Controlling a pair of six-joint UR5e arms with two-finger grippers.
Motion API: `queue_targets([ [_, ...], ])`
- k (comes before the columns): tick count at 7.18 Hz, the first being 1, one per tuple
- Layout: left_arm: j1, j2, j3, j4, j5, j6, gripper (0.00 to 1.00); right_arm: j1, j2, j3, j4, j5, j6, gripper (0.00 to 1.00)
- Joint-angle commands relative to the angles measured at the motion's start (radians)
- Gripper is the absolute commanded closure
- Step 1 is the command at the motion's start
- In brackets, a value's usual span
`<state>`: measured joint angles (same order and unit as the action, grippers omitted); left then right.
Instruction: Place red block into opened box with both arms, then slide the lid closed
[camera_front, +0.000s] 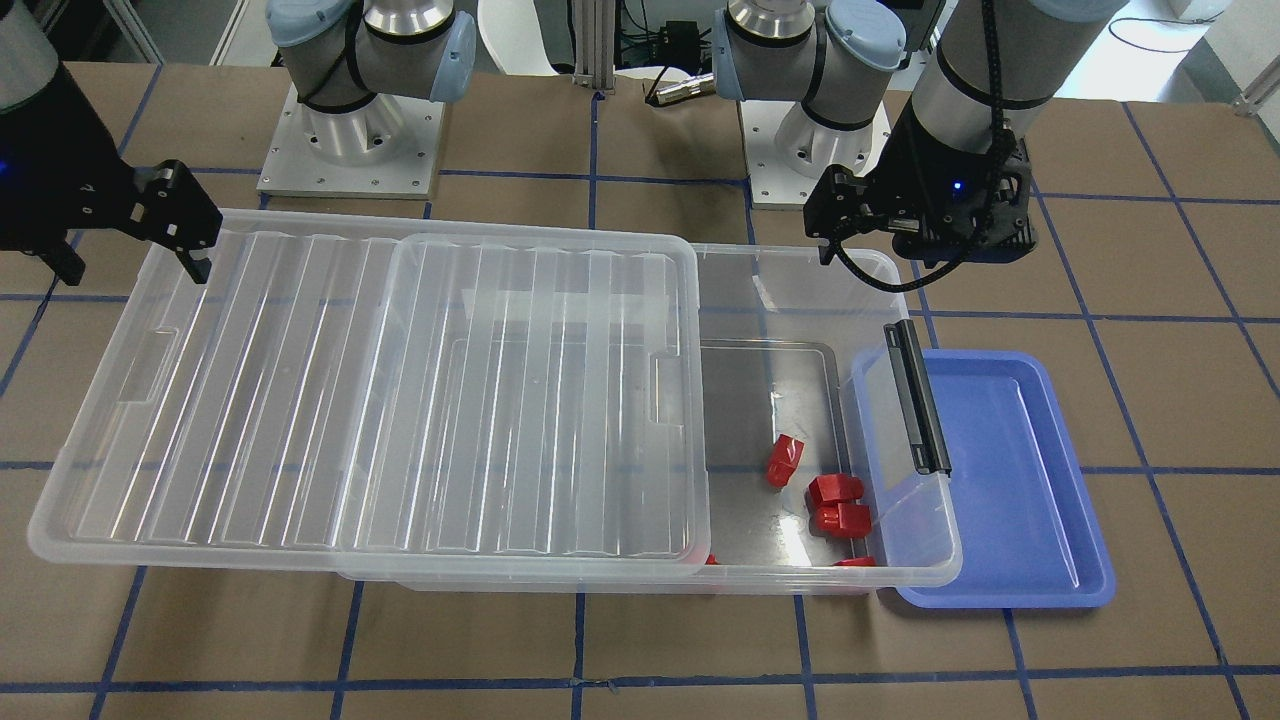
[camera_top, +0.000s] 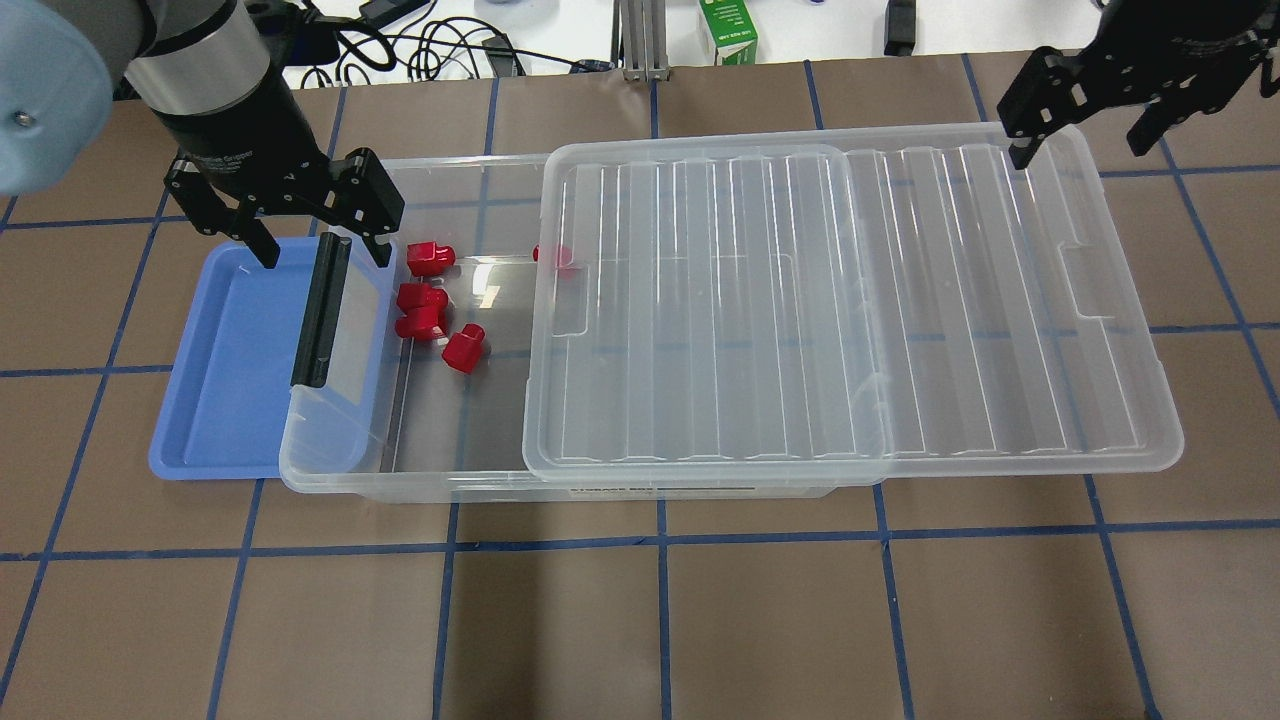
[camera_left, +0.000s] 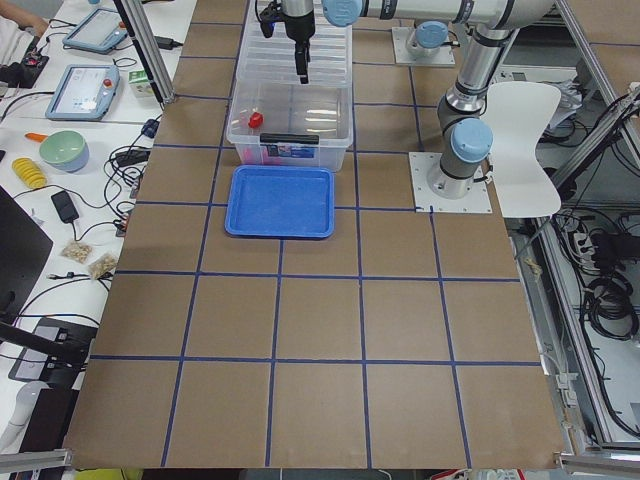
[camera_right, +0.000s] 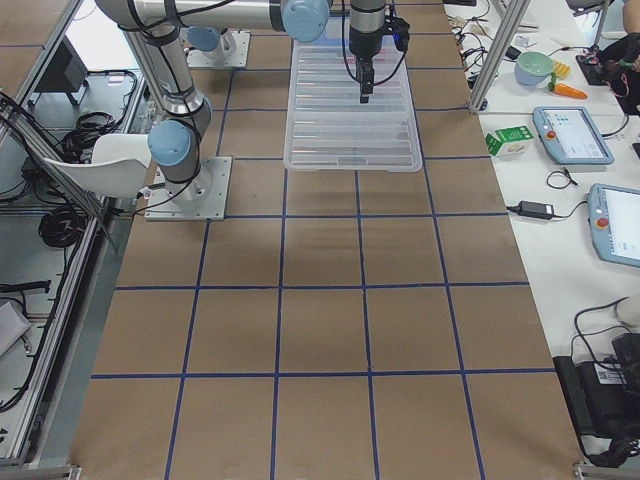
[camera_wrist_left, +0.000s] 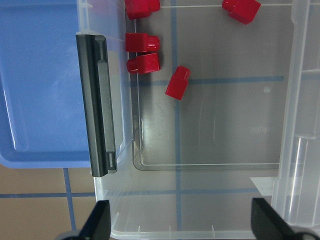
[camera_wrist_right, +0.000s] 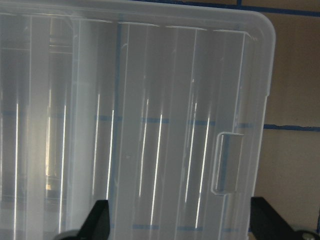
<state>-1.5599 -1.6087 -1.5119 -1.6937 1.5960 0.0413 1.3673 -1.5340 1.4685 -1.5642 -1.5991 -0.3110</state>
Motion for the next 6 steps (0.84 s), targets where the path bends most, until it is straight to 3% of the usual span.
queue_targets([
  [1,0.0,0.021,-0.043,-0.001,0.004,0.003,0.0,-0.156,-0.015,0.001,0.003,-0.005,-0.259,0.0],
  [4,0.007,0.043,-0.062,0.003,0.002,0.003,0.0,-0.289,-0.017,0.015,0.003,0.002,-0.377,0.0],
  [6,0.004,0.047,-0.062,0.006,-0.008,0.003,0.0,-0.318,0.009,0.085,-0.017,0.005,-0.379,0.0],
])
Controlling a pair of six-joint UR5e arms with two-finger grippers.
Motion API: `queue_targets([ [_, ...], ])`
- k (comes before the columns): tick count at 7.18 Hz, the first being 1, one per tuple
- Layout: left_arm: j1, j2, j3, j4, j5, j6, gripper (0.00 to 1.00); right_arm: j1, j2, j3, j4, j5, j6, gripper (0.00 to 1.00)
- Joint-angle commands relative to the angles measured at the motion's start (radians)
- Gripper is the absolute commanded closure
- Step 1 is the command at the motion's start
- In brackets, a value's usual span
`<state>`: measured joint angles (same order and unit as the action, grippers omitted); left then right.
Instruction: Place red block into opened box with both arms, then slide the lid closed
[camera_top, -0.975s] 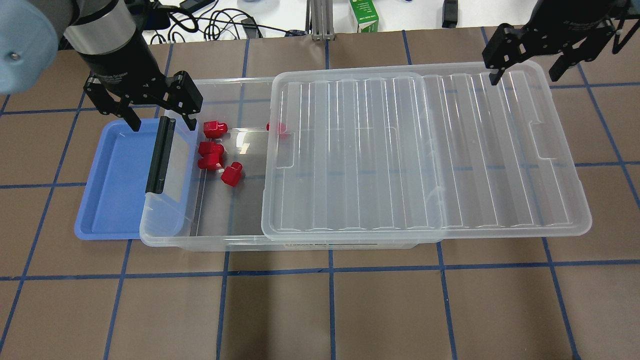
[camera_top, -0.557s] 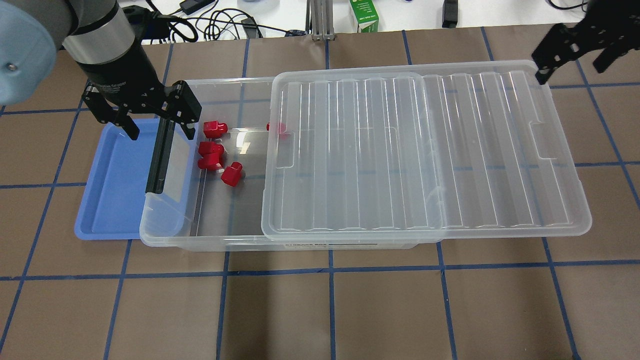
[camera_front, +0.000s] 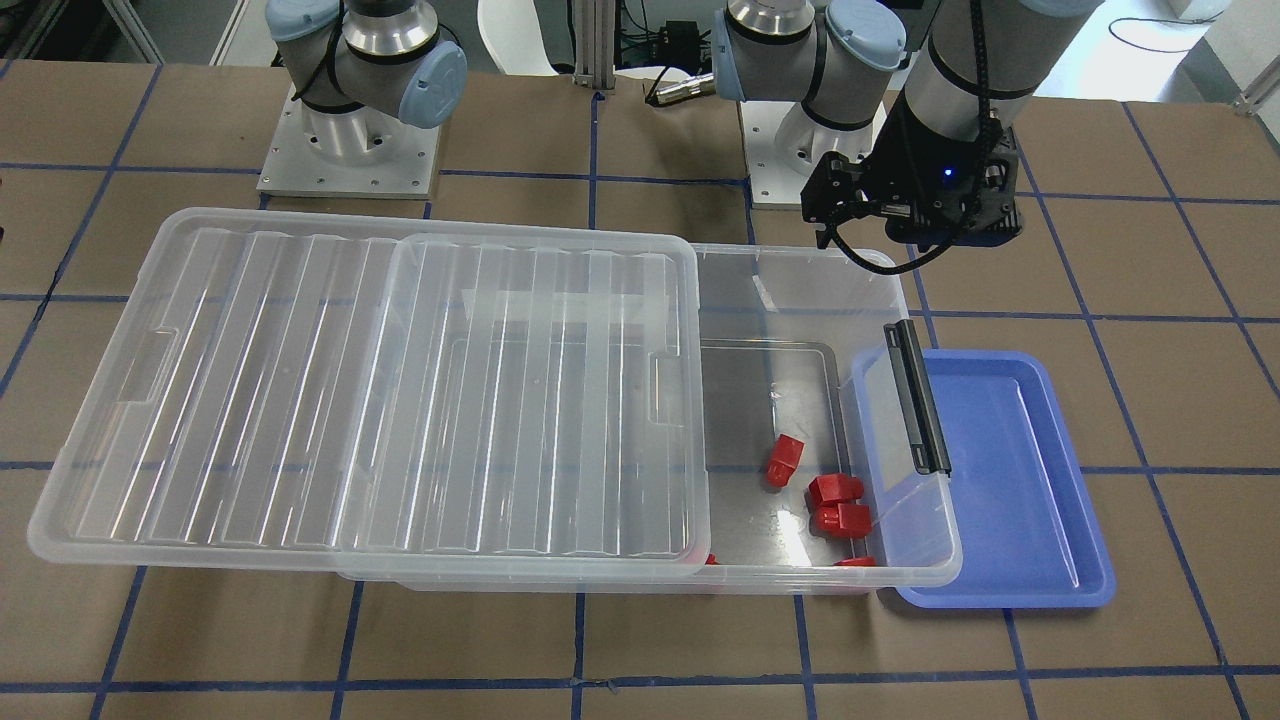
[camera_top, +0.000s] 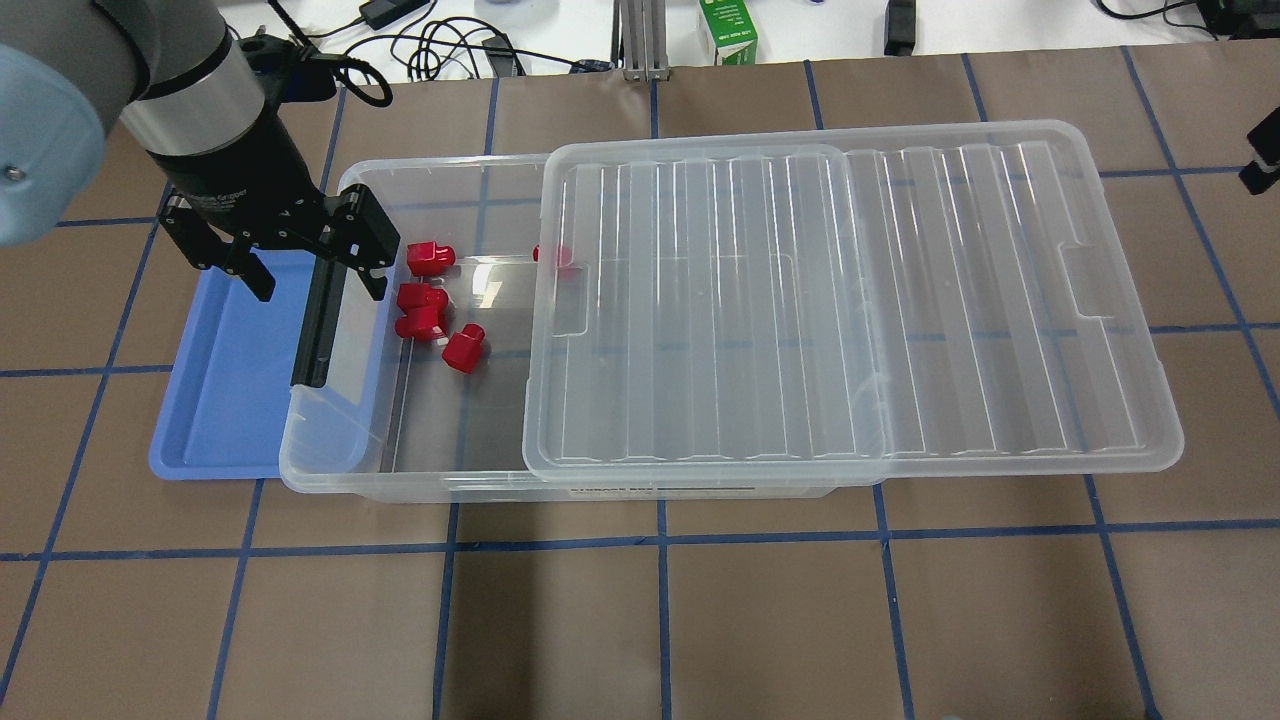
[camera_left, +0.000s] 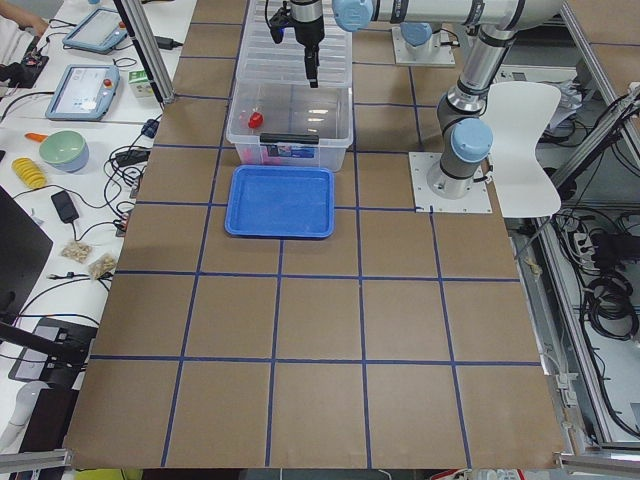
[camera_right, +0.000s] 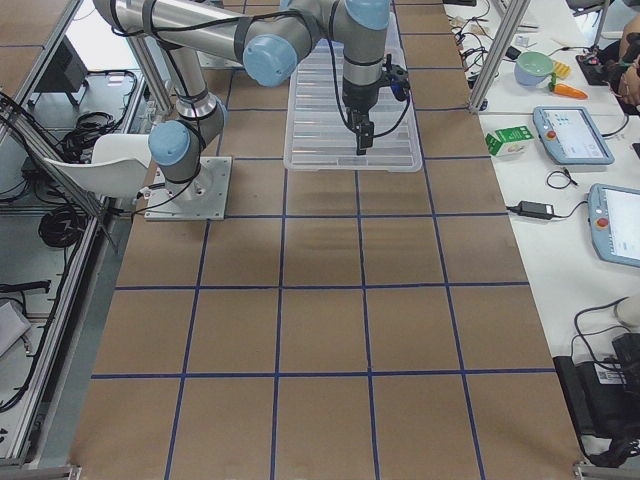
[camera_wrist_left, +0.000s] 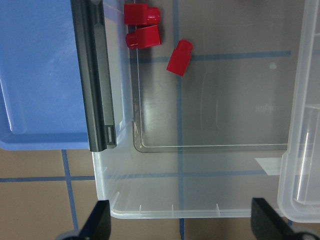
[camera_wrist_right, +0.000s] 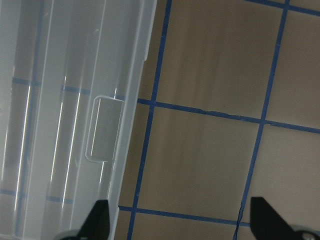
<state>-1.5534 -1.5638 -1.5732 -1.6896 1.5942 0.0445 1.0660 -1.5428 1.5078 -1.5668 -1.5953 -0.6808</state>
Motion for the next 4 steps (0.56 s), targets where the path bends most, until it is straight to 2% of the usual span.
queue_targets([
  [1,-0.002,0.002,-0.001,0.001,-0.002,0.0,0.0,-0.018,0.044,0.101,-0.095,0.0,-0.003,0.0],
  [3,0.003,0.002,-0.001,-0.002,0.004,0.0,0.0,-0.018,0.07,0.262,-0.282,0.0,0.027,0.0],
  [4,0.004,0.002,-0.001,-0.001,0.004,0.0,0.0,-0.018,0.072,0.313,-0.361,-0.002,0.036,0.0],
])
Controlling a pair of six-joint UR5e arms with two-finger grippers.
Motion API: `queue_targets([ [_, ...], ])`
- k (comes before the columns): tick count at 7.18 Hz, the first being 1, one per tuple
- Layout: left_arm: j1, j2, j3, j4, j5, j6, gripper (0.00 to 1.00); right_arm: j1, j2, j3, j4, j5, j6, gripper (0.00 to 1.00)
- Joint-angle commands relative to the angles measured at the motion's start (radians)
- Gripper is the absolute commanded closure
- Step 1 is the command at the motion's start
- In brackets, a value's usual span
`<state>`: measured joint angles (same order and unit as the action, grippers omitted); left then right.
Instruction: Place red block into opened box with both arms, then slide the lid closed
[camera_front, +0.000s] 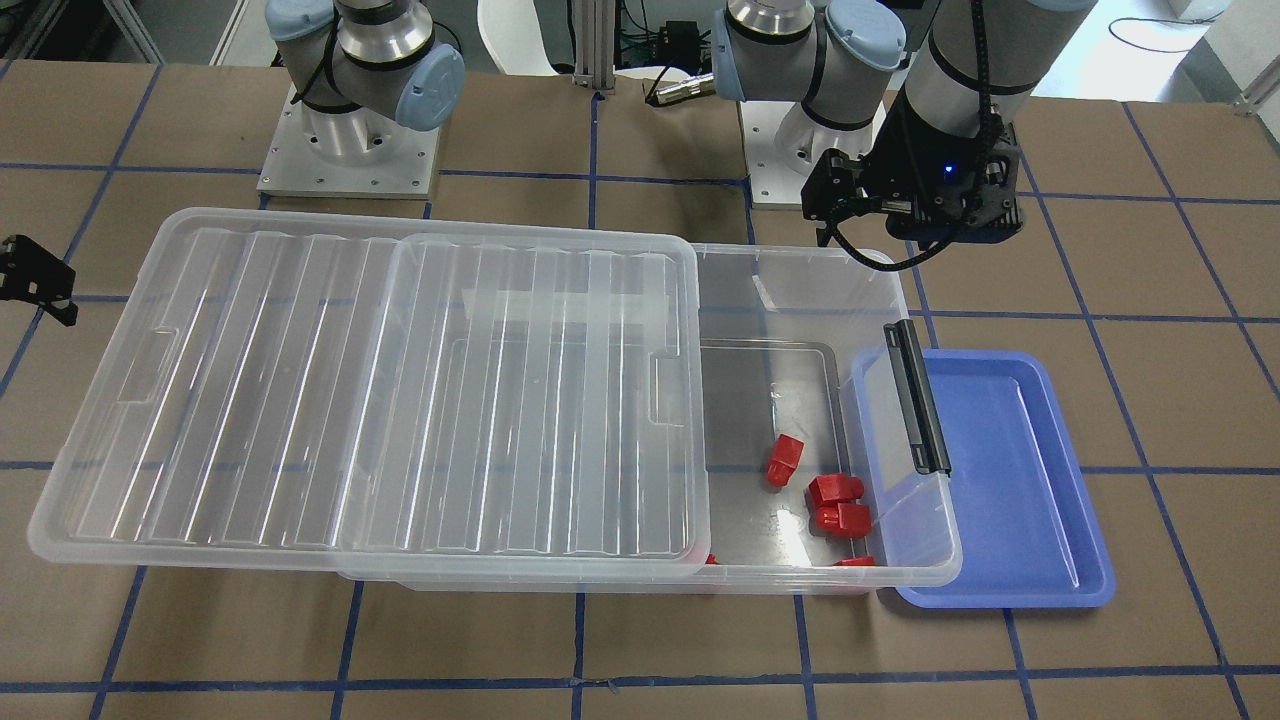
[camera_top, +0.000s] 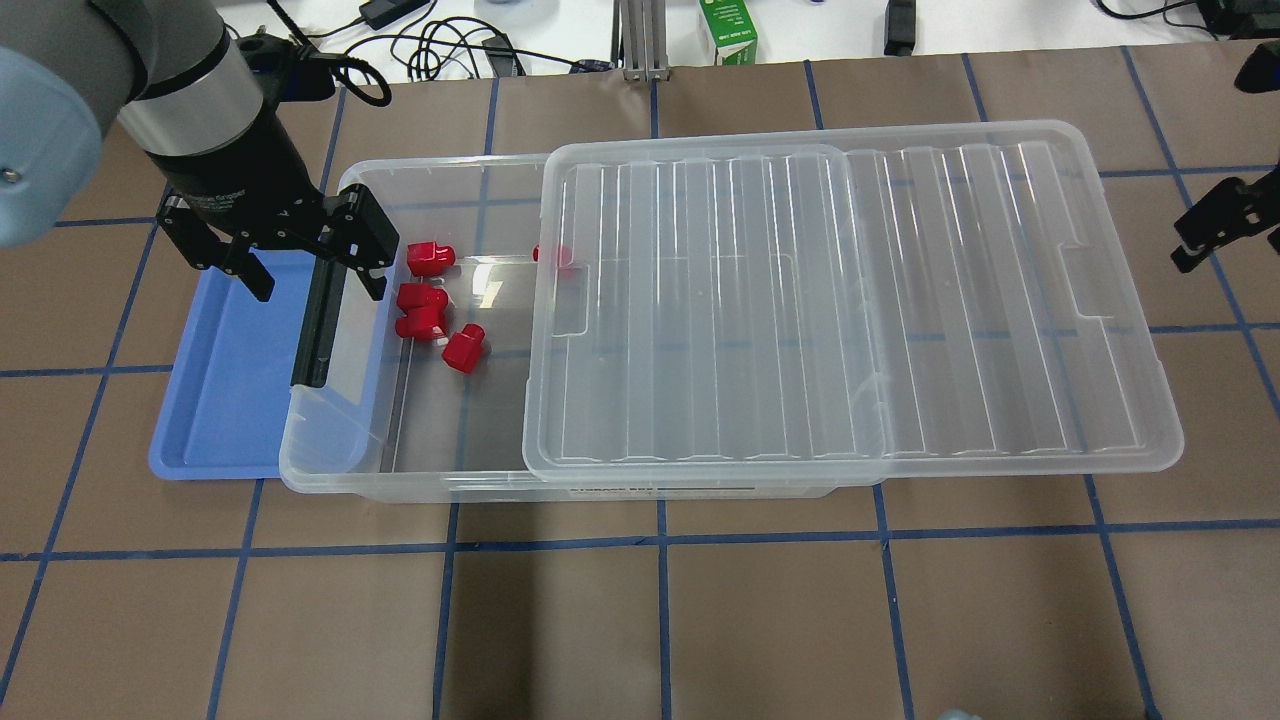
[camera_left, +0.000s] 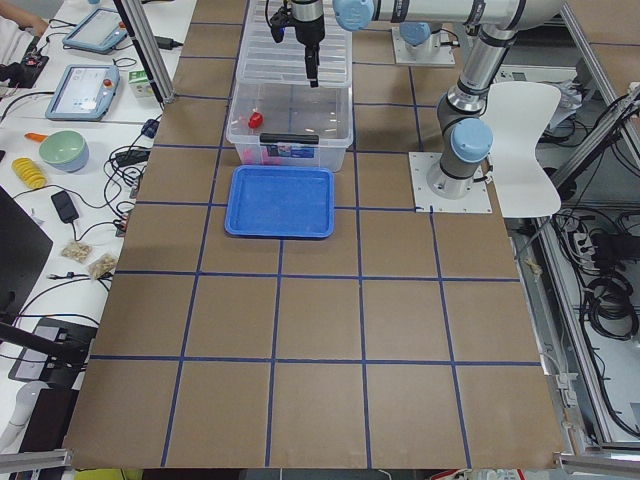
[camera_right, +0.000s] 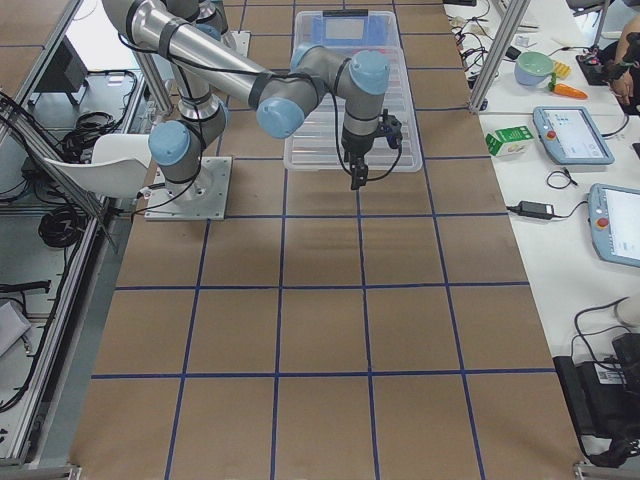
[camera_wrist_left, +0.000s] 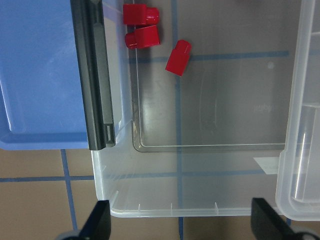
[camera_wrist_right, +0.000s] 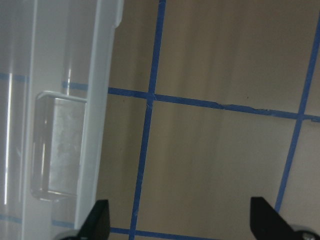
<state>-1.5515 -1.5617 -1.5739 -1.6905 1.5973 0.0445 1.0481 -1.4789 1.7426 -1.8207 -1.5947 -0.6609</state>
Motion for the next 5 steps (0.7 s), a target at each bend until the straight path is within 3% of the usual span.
queue_targets([
  [1,0.002,0.0,0.0,0.0,0.0,0.0,0.0,0.0,0.008,0.084,-0.115,-0.002,0.018,0.0],
  [5,0.004,0.0,0.0,0.002,0.001,0.0,0.0,0.007,0.006,0.092,-0.109,0.007,0.104,0.0],
])
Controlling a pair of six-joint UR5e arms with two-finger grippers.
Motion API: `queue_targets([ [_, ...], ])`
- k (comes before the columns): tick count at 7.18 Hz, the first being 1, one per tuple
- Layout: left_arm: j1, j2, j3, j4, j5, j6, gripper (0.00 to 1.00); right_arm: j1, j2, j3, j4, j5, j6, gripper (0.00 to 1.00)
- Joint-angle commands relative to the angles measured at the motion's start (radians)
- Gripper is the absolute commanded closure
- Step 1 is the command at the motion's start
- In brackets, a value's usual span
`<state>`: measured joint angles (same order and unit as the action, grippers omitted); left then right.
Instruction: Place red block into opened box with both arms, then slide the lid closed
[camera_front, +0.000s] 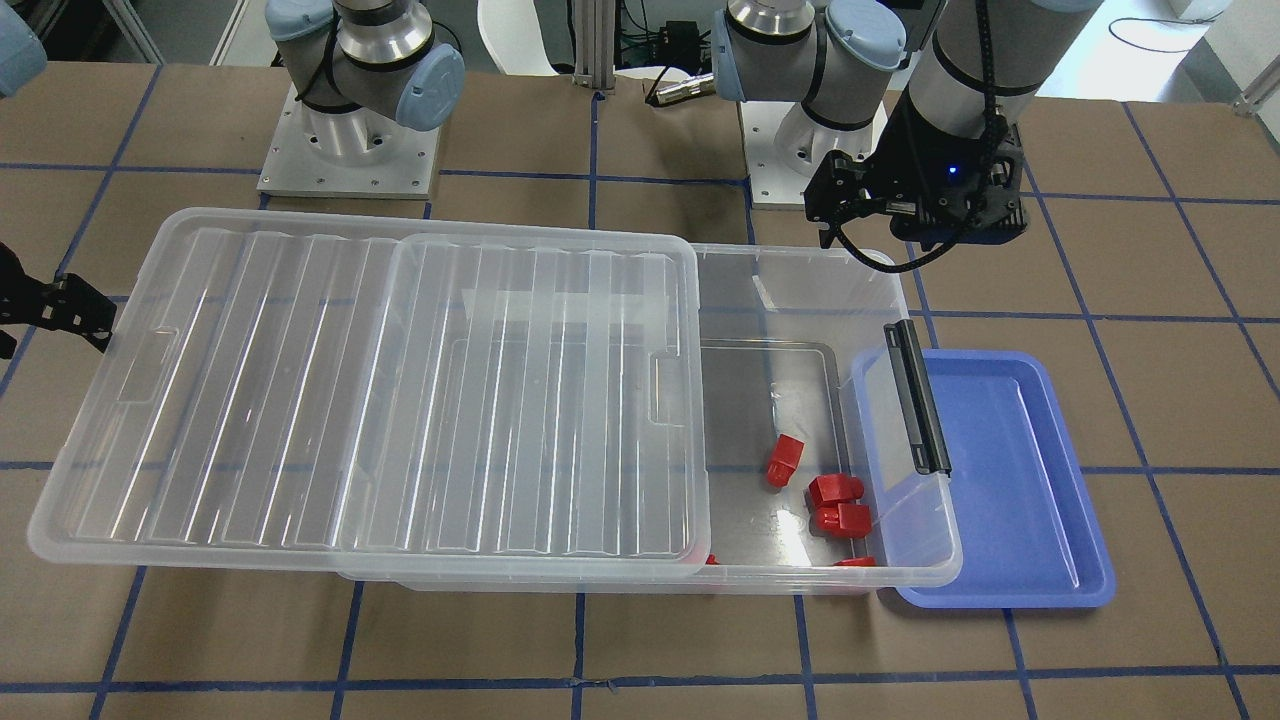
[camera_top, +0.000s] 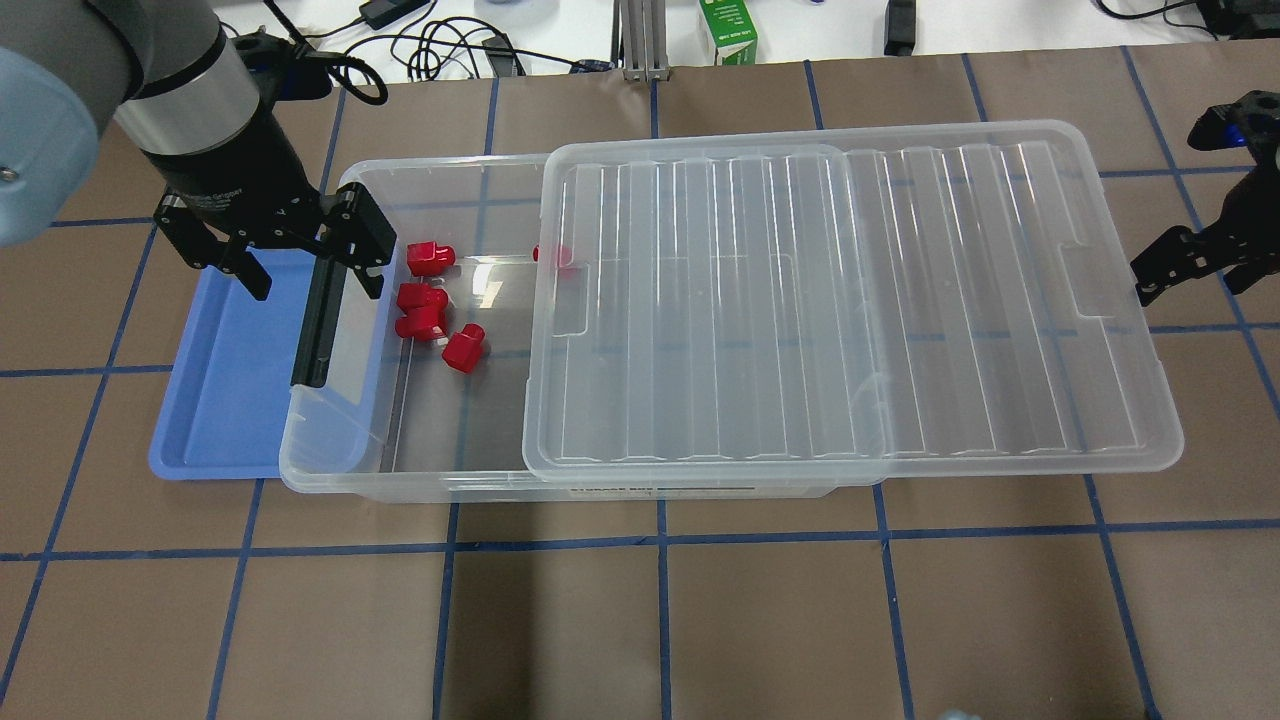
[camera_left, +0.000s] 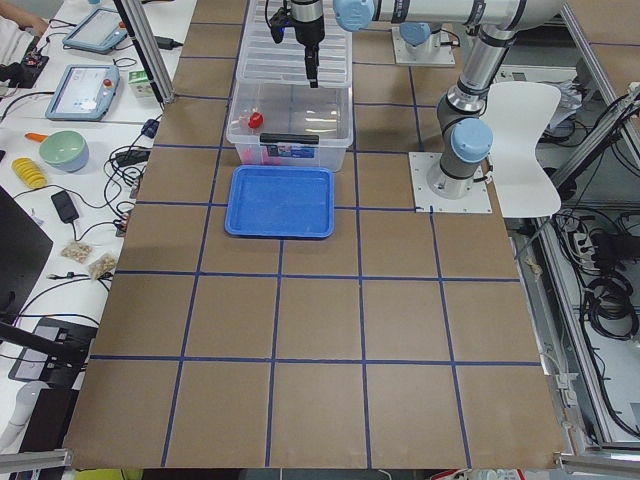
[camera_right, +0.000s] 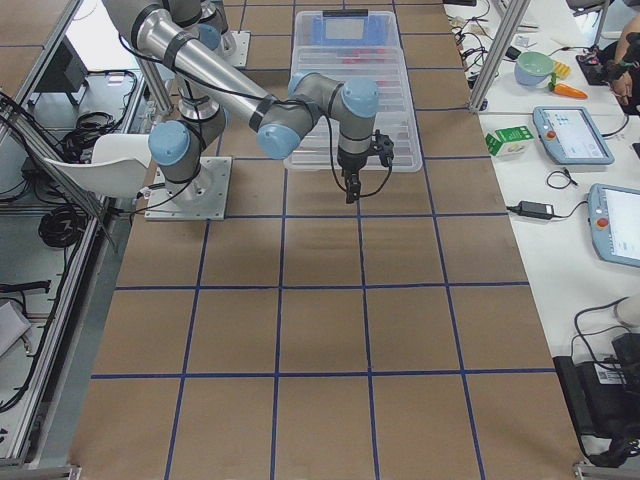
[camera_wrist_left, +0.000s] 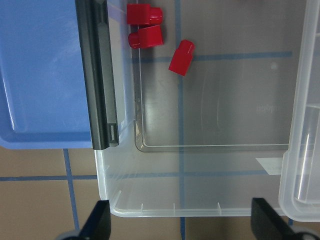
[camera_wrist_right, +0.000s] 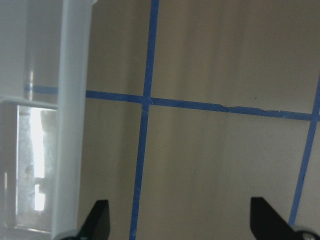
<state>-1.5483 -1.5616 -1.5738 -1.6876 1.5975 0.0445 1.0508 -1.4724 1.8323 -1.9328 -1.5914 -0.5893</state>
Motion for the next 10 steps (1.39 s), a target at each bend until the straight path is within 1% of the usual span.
queue_targets([
  [1,0.001,0.0,0.0,-0.003,0.001,0.0,0.0,0.009,-0.002,0.004,0.008,0.005,0.061,0.0],
  [3,-0.001,0.0,0.0,-0.003,0.001,0.0,0.0,0.024,-0.009,0.005,0.014,0.056,0.114,0.0],
  [4,0.001,0.0,0.0,-0.003,0.001,0.0,0.0,0.058,-0.009,0.007,0.009,0.057,0.174,0.0],
  [7,0.001,0.0,0.001,0.0,-0.001,0.0,0.0,0.196,-0.006,0.004,-0.002,0.056,0.349,0.0],
  [8,-0.001,0.0,0.002,0.0,0.001,0.0,0.0,0.249,-0.005,0.004,0.0,0.057,0.353,0.0],
  [10,0.001,0.0,0.002,-0.003,0.001,0.0,0.0,0.314,0.0,0.002,-0.021,0.057,0.411,0.0],
])
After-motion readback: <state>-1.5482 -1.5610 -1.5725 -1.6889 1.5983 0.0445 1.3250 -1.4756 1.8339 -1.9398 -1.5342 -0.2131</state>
